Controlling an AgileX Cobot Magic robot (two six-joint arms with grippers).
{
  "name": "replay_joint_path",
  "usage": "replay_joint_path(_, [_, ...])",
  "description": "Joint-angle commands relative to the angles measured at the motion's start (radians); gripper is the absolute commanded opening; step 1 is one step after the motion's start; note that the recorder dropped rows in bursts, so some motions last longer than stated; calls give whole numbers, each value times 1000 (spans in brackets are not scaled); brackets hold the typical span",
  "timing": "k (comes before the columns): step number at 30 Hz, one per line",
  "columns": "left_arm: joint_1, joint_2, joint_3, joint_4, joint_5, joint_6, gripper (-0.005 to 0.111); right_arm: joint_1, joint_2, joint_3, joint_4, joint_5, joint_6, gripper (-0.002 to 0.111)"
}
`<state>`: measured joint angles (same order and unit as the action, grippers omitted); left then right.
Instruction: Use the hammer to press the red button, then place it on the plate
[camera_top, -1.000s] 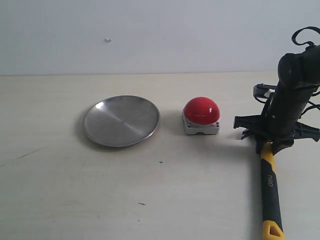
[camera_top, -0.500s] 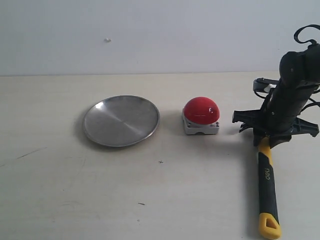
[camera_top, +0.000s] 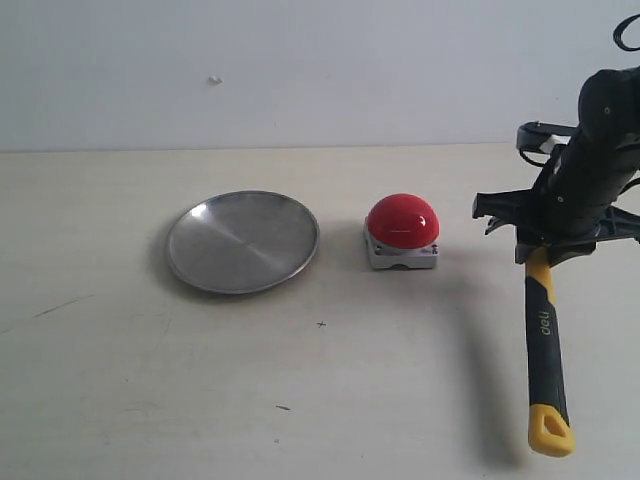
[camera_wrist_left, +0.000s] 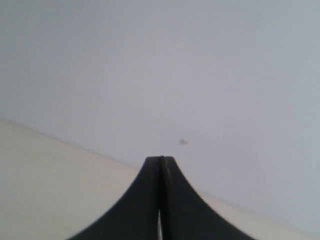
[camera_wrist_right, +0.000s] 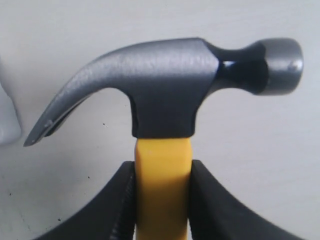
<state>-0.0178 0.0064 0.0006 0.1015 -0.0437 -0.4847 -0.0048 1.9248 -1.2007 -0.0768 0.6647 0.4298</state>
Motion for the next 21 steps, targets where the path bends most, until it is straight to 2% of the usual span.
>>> replay_joint_path(1, [-4,-6,-1,-7,-224,-209,0,-1,-60,-3,-29,-10,-11,0])
replay_joint_path(4, [-4,-6,-1,153,-306,-397,0,-1,-96,-3,-33,-10,-11,0])
replay_joint_path(6, [-4,-1,-1,362,-382,-556,0,-1,-124,-3,-33,-10,-11,0])
replay_joint_path(8, [-4,39,-1,531,-496,-686,0,-1,-148,-3,-35,-10,-11,0])
replay_joint_path(10, [-2,101,-1,623,-655,-749,0,-1,-172,-3,-35,-10,-3,0])
replay_joint_path(13, [-2,220,-1,641,-794,-744,0,-1,-205,-3,-33,-6,-1,0])
replay_joint_path(18, [-2,492,-21,620,-851,-697,0,-1,-262,-3,-27,-2,6,0])
replay_joint_path(21, [-2,686,-87,670,-966,-697,0,-1,-295,-3,-27,-2,16,0])
